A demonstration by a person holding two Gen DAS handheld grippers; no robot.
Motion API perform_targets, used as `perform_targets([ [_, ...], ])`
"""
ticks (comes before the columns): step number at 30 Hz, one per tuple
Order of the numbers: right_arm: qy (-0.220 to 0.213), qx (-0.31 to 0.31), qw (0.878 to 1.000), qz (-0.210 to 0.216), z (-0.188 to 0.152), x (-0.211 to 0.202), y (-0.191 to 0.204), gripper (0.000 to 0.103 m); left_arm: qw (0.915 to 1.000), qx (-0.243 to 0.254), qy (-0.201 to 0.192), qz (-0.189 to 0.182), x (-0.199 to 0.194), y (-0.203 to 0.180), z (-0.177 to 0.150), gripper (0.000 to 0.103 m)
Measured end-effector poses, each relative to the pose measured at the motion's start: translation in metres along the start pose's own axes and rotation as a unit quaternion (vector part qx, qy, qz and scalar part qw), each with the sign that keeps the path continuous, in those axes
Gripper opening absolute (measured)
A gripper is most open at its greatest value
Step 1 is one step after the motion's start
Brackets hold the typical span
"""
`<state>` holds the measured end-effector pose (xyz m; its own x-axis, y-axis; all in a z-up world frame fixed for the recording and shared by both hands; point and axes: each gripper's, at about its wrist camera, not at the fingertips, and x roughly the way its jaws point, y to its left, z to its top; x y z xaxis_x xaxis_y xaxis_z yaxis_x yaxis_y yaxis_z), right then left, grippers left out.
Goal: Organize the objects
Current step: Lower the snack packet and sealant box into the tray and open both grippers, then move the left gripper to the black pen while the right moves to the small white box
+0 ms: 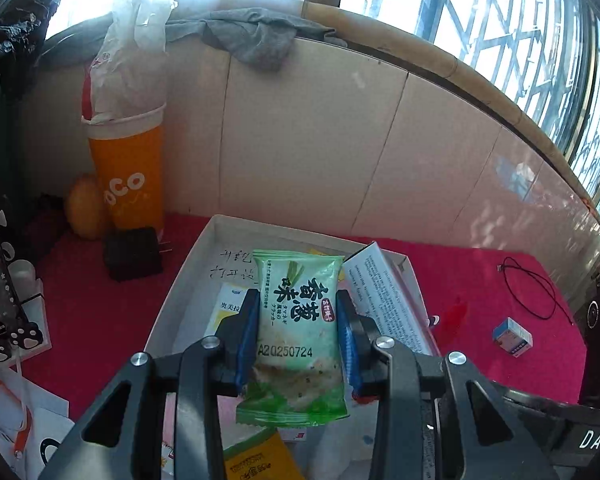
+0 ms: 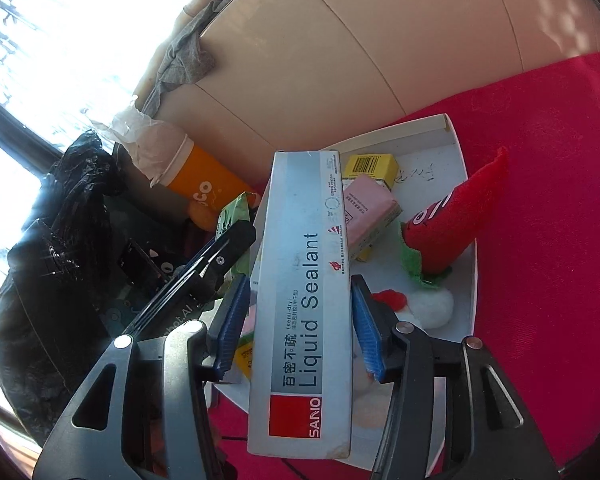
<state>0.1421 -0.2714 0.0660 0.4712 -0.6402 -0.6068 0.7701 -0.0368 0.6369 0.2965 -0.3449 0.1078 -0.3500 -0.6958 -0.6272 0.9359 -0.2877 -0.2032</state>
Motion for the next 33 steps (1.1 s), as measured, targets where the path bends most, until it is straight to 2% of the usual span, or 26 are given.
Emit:
perform_targets([
  [1,-0.007,-0.001,1.0,-0.008,0.0,-0.001,-0.002,0.07,1.0,-0.005,-0.005,0.006,-0.001,0.002,0.001,0.052],
  [2,-0.014,0.003,1.0,-0.012,-0.001,-0.003,-0.006,0.082,0.9997,-0.01,-0.01,0.021,-0.003,0.005,0.001,0.064],
  [3,-0.02,0.01,1.0,-0.012,-0.001,-0.006,-0.011,0.085,0.9991,-0.013,-0.016,0.037,-0.004,0.008,0.001,0.089],
  [4,-0.024,0.017,0.999,-0.013,0.0,-0.008,-0.016,0.085,0.9988,-0.015,-0.021,0.043,-0.007,0.011,0.001,0.103],
  [8,-0.041,0.033,0.998,-0.021,-0.003,-0.023,-0.03,0.087,0.9971,0.001,-0.039,0.065,-0.016,0.006,-0.002,0.103],
  [11,-0.051,0.033,0.998,-0.016,-0.005,-0.038,-0.035,0.091,0.9968,0.014,-0.051,0.06,-0.023,-0.006,-0.004,0.103],
  [19,-0.056,-0.002,0.998,-0.012,-0.006,-0.085,-0.048,0.091,0.997,0.048,-0.061,0.001,-0.042,-0.049,-0.007,0.103],
  [25,-0.114,-0.003,0.993,-0.01,-0.019,-0.16,-0.083,0.091,0.9939,0.074,-0.05,-0.065,-0.054,-0.089,-0.027,0.103],
  [29,-0.152,-0.01,0.987,-0.043,-0.026,-0.203,-0.112,0.091,0.9827,0.142,-0.033,-0.114,-0.06,-0.139,-0.054,0.103],
  [33,-0.171,-0.006,0.983,-0.064,-0.032,-0.239,-0.145,0.091,0.9622,0.215,0.007,-0.167,-0.059,-0.189,-0.095,0.103],
])
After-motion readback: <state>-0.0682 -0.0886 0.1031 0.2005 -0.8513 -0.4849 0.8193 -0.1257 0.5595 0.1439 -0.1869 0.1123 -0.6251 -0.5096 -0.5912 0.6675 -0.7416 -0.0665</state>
